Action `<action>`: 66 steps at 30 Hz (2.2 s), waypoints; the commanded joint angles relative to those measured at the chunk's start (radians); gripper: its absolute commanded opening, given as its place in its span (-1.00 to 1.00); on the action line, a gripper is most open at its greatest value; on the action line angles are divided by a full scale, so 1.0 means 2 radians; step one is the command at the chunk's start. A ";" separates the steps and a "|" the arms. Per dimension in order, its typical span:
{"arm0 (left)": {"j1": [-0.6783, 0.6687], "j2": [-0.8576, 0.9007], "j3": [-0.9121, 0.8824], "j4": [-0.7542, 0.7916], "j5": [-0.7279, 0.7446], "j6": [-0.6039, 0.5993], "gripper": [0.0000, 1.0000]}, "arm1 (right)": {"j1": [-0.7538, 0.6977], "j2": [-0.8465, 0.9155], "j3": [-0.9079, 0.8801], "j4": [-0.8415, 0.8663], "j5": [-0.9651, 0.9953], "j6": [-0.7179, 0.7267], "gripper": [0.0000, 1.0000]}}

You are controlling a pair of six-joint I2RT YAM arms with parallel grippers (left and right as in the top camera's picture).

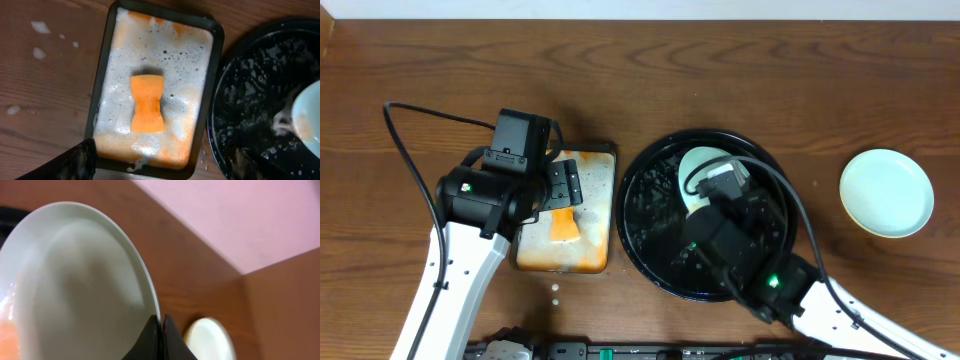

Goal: Clean dirty plates on tray and stack at the side
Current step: 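Lift the left blue plate with the right gripper off the rack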

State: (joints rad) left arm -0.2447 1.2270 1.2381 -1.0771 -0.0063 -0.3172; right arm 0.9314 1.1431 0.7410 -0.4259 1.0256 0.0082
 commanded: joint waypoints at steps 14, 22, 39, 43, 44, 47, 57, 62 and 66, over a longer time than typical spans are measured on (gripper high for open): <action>0.002 -0.002 0.001 -0.003 -0.004 0.000 0.65 | 0.043 -0.006 0.007 0.033 0.140 -0.074 -0.98; 0.002 -0.002 0.001 -0.003 -0.004 0.000 0.65 | 0.043 -0.006 0.007 0.034 0.140 -0.074 -0.98; 0.002 -0.002 0.001 -0.003 -0.004 0.000 0.66 | 0.043 -0.006 0.007 0.035 0.140 -0.074 -0.98; 0.002 -0.002 0.001 -0.003 -0.004 0.000 0.66 | 0.043 -0.006 0.007 0.035 0.139 -0.072 -0.98; 0.002 -0.002 0.001 -0.003 -0.004 0.000 0.66 | 0.043 -0.006 0.007 0.035 0.139 -0.072 -0.98; 0.002 -0.002 0.001 -0.003 -0.004 0.000 0.66 | 0.043 -0.006 0.007 0.035 0.139 -0.072 -0.98; 0.002 -0.002 0.001 -0.003 -0.004 0.000 0.66 | 0.043 -0.006 0.007 0.035 0.130 -0.072 -0.98; 0.002 -0.002 0.001 -0.003 -0.004 0.000 0.66 | 0.043 -0.006 0.007 0.035 0.130 -0.072 -0.98; 0.002 -0.002 0.001 -0.003 -0.004 0.000 0.66 | 0.043 -0.006 0.007 0.035 0.130 -0.072 -0.98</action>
State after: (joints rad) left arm -0.2447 1.2270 1.2381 -1.0771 -0.0063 -0.3172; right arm 1.0119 1.1431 0.7410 -0.3599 1.2697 -0.1394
